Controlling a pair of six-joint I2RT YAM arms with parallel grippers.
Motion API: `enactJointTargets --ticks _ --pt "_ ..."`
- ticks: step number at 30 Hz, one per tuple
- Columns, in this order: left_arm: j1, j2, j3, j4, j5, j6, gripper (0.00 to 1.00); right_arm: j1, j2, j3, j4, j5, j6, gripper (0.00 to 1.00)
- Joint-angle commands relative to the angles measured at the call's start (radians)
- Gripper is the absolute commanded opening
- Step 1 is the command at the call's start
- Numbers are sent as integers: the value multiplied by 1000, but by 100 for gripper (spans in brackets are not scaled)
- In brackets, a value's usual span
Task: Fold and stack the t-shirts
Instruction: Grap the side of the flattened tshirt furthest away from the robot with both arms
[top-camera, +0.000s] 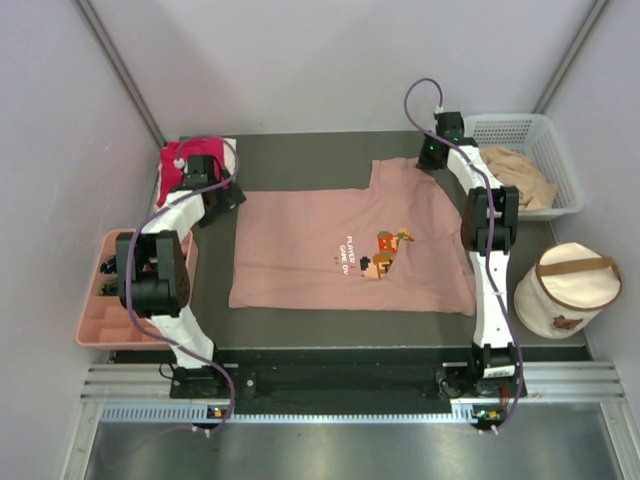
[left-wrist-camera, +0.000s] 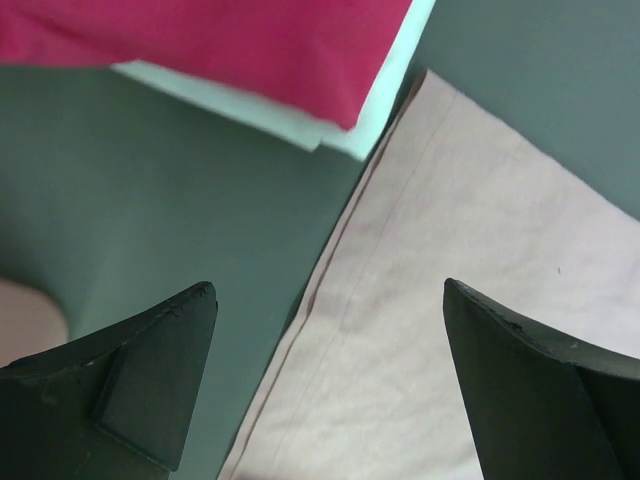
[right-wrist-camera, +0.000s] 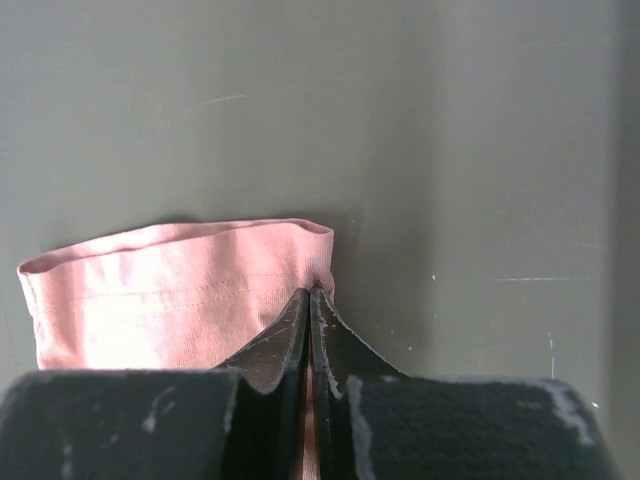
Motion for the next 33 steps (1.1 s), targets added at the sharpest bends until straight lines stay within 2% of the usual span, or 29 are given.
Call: enactJointTargets --ticks 1,9,14,27,33 --pt "3 72 49 99 36 7 99 -2 -89 -11 22 -19 -13 0" --pt "-29 152 119 196 128 8 94 -2 -86 -22 19 -23 -21 0" --pt "-94 195 175 242 155 36 93 -3 -78 -23 21 -30 -14 0" --pt "-115 359 307 275 111 97 93 -2 -78 -25 15 -43 -19 0" --pt "-110 368 321 277 65 114 93 -2 -77 -25 15 -45 -21 0"
